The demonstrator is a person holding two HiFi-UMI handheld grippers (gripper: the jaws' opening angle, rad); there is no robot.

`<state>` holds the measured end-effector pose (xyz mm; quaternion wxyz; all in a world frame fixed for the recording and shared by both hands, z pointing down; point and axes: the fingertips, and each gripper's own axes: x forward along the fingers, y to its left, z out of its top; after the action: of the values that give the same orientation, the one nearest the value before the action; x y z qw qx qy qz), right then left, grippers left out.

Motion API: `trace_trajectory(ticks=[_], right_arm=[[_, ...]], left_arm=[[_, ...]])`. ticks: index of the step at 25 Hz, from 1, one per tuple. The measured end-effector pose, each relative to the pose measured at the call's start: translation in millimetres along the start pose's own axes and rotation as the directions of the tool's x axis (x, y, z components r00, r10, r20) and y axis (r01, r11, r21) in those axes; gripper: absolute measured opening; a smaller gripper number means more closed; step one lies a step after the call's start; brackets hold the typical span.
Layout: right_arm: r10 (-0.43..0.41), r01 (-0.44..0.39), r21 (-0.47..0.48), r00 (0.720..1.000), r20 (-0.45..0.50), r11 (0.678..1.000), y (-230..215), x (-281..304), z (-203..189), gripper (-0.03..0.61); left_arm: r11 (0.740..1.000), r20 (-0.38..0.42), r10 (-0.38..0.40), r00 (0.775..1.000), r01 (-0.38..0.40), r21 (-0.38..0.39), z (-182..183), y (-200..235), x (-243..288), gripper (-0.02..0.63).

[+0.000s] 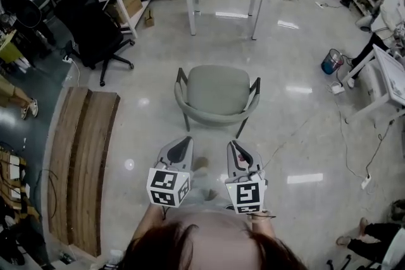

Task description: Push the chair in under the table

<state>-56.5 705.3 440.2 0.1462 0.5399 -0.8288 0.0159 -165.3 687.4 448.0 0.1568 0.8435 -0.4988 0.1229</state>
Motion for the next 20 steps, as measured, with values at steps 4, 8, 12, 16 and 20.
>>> trace_trajectory(ticks=[4,8,12,16,20], right_arm=[[0.005,-0.005,-0.015,1.000,-0.019,1.000,-9,26,-3,0.023],[0.026,-0.028,-0.037,0.998,-0.053,0.999,-13,51,-11,0.042],[0.048,-0.055,-0.061,0.994,-0.096,0.997,-17,74,-22,0.084],[0.056,-0.074,-0.112,0.987,-0.153,0.991,-20,92,-31,0.103],[0.071,-0.102,-0.154,0.978,-0.194,0.983,-22,109,-40,0.120]], left_arm=[[0.999,-0.024,-0.021,0.999,0.022,0.045,2,10,27,0.009],[0.997,-0.050,-0.037,0.998,0.040,0.071,1,20,51,0.011],[0.991,-0.084,-0.059,0.995,0.069,0.117,-4,27,75,0.045],[0.981,-0.127,-0.067,0.990,0.089,0.171,-15,36,95,0.094],[0.964,-0.172,-0.081,0.982,0.121,0.239,-24,40,115,0.109]])
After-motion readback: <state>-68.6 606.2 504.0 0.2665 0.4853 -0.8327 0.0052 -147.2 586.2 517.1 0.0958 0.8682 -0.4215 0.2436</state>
